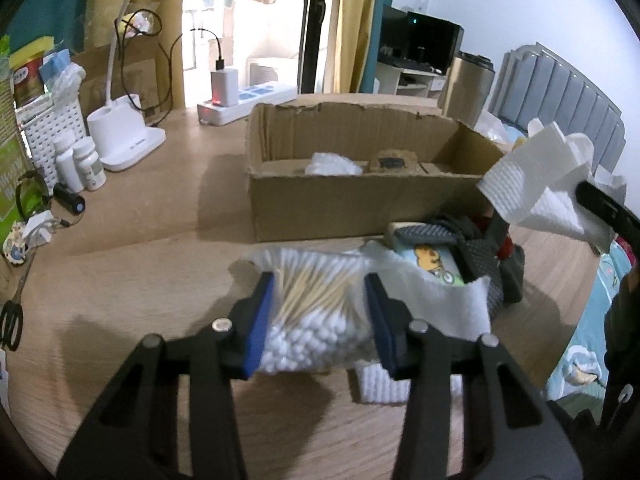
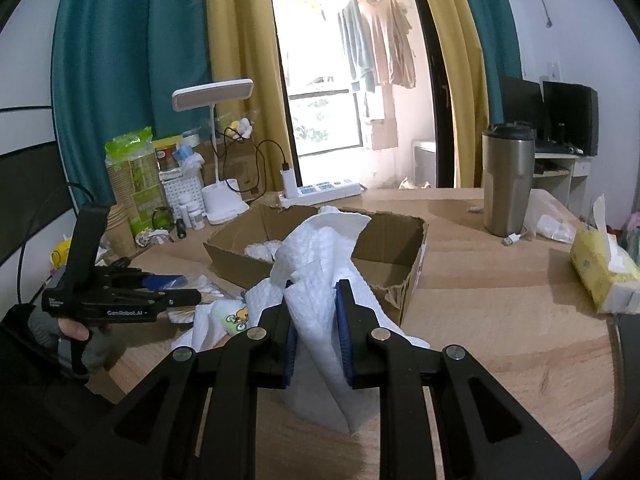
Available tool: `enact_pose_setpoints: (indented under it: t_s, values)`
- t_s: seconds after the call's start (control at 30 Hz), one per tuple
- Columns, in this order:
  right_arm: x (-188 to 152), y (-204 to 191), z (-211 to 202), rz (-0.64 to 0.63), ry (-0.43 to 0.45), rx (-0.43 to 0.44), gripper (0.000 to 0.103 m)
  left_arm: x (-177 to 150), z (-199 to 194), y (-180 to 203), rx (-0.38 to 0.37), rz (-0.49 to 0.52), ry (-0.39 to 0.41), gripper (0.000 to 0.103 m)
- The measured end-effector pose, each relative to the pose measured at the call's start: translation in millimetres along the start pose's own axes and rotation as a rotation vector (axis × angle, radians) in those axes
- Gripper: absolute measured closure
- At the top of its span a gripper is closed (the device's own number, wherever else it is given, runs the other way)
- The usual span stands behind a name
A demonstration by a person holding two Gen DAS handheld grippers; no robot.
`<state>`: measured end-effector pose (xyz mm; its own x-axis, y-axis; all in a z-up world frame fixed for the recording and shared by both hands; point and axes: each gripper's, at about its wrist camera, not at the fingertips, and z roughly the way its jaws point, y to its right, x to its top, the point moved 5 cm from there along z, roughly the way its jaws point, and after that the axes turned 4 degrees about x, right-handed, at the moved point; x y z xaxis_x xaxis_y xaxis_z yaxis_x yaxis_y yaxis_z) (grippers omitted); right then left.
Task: Organize soft objects
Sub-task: 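Grasp the bag of cotton swabs with the left gripper and lift it, then carry the cotton swab bag into the box with the left gripper while the right gripper holds the tissue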
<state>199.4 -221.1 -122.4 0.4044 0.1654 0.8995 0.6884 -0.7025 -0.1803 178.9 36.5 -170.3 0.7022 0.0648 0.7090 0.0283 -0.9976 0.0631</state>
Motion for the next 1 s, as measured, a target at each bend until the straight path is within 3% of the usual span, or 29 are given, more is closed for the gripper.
enact_pose_setpoints:
  t_s: [0.47, 1.0]
  values:
    - [17.3, -11.2, -4.9, -0.049, 0.031, -0.012, 0.083, 9.9, -28.2, -11.9, -0.02, -0.027, 0.085, 0.06]
    - [39.8, -16.9, -8.3, -0.102, 0.106, -0.018, 0.083, 39.8, -60.4, -10.6, -0.024, 0.018, 0.227, 0.06]
